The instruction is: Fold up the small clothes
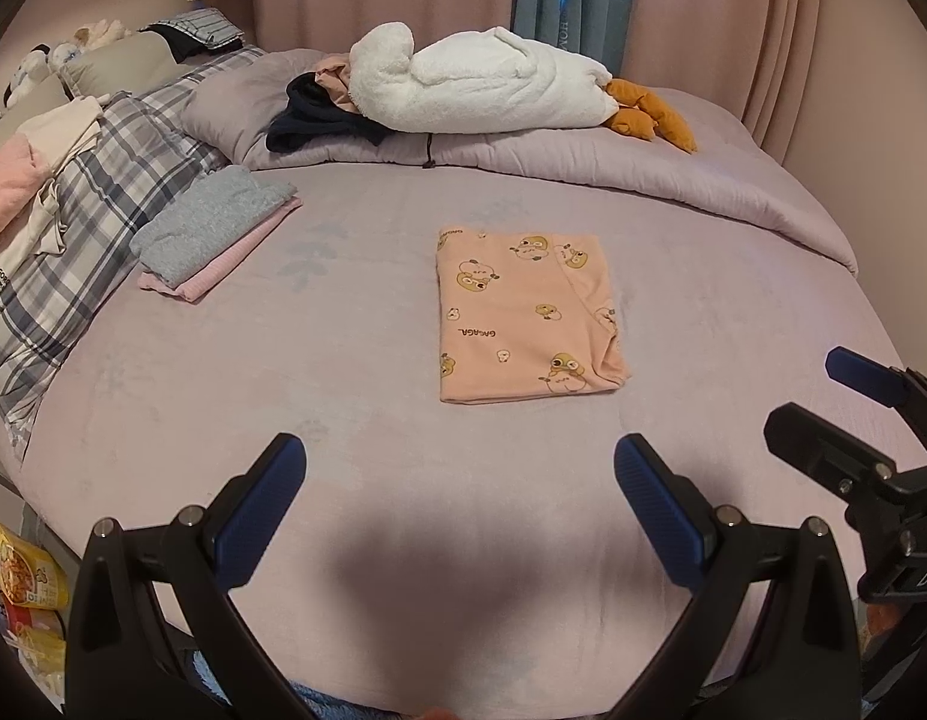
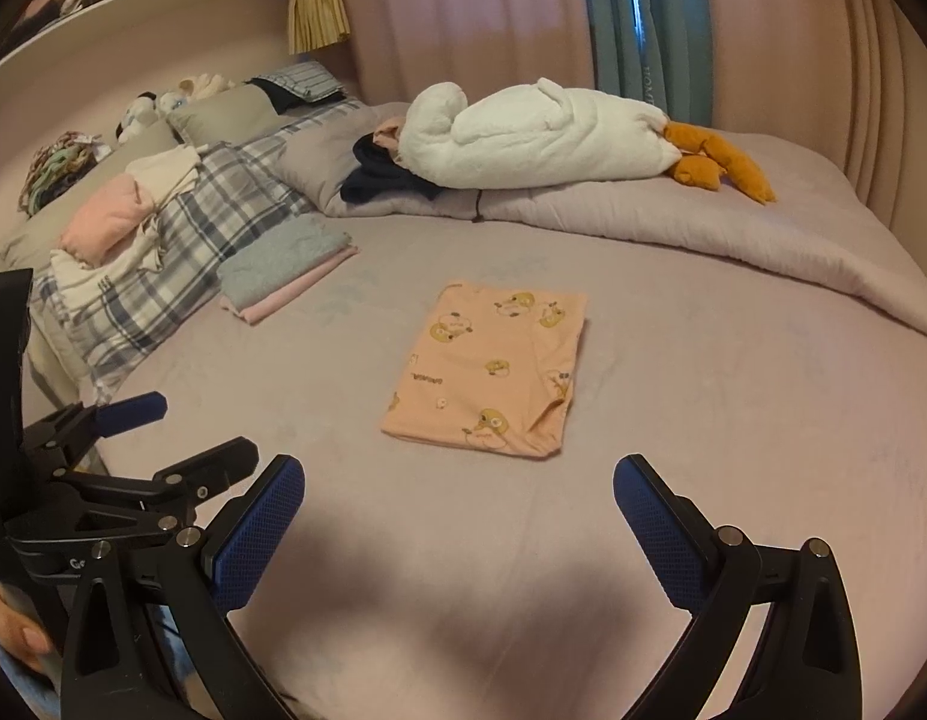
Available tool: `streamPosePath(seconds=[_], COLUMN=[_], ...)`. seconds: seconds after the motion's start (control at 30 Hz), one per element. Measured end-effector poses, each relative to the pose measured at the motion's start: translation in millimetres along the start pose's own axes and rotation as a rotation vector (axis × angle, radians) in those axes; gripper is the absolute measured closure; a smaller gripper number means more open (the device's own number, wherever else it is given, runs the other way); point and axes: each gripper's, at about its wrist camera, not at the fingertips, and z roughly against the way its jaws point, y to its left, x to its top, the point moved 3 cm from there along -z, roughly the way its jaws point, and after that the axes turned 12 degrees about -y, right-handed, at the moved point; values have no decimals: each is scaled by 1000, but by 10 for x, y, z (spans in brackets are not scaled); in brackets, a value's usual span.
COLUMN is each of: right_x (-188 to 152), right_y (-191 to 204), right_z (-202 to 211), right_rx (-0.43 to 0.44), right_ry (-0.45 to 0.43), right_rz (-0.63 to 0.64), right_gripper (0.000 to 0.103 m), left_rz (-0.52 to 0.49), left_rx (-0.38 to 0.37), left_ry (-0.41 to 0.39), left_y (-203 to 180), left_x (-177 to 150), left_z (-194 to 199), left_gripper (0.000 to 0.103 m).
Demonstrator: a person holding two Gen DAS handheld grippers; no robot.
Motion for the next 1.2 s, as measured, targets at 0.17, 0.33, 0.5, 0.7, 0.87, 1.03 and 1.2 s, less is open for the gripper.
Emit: streamPosePath(seconds=[0.17, 0.33, 0.5, 0.7, 0.87, 1.03, 1.2], right_x=[-9, -2, 3, -1, 1, -2, 2], right_y=[-17, -35, -48, -44, -61, -55, -60], right_z=[-17, -23, -48, -65, -81, -80, -87], right_rx=[0, 0, 0, 0, 3, 4, 4], right_ry=[6, 9, 13, 16, 17, 17, 18], right_rz=[-2, -5, -5, -3, -4, -3, -5], right_gripper=[1, 1, 1, 1, 1, 1, 1], left_rz=[3, 5, 4, 5, 4, 4, 1], left_rx=[2, 1, 3, -1, 1, 1, 3], left_ry=[0, 1, 3, 8, 9, 9, 13], left_y=[1, 9, 13, 28, 24, 21, 27], left_x=[2, 2, 0, 15, 17, 19, 21], left_z=[-1, -2, -8, -62, -66, -74, -85], left_gripper=[0, 0, 0, 0, 0, 0, 0])
